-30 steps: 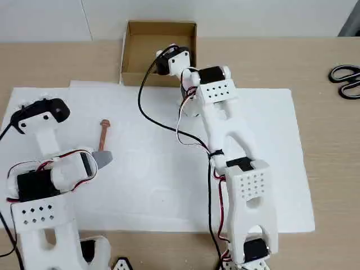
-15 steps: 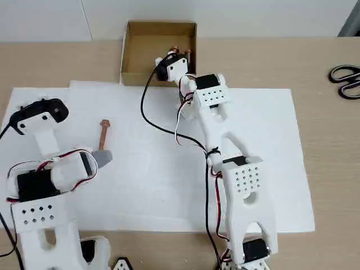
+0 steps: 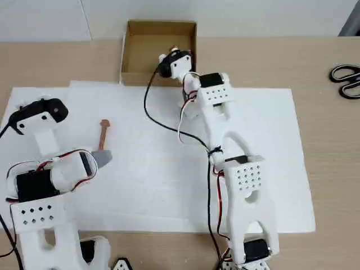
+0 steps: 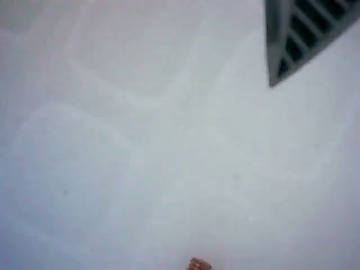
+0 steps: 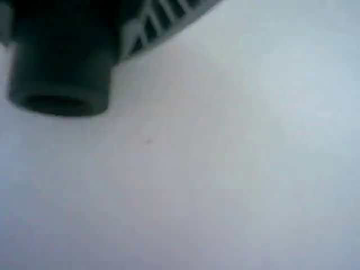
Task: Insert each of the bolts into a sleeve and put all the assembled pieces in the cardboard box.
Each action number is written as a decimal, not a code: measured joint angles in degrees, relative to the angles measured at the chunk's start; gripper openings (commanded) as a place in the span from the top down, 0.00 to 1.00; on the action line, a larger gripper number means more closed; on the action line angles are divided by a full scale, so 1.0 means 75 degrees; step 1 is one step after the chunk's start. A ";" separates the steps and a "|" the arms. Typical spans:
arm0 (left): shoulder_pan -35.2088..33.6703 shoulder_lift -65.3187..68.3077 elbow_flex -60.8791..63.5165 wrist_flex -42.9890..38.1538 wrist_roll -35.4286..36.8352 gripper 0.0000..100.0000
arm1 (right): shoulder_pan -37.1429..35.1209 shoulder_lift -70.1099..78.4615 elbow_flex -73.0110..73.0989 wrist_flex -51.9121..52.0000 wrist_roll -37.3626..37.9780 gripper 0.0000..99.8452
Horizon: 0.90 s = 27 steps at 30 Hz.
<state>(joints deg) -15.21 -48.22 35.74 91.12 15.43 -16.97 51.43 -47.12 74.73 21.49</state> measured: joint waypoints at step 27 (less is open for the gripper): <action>0.0000 0.0000 0.0000 0.0000 0.0000 0.68 | 0.0035 -0.0774 0.0105 0.3106 -0.1606 0.91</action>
<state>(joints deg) -15.21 -48.22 35.74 91.12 15.43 -16.70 45.63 -46.33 98.02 9.45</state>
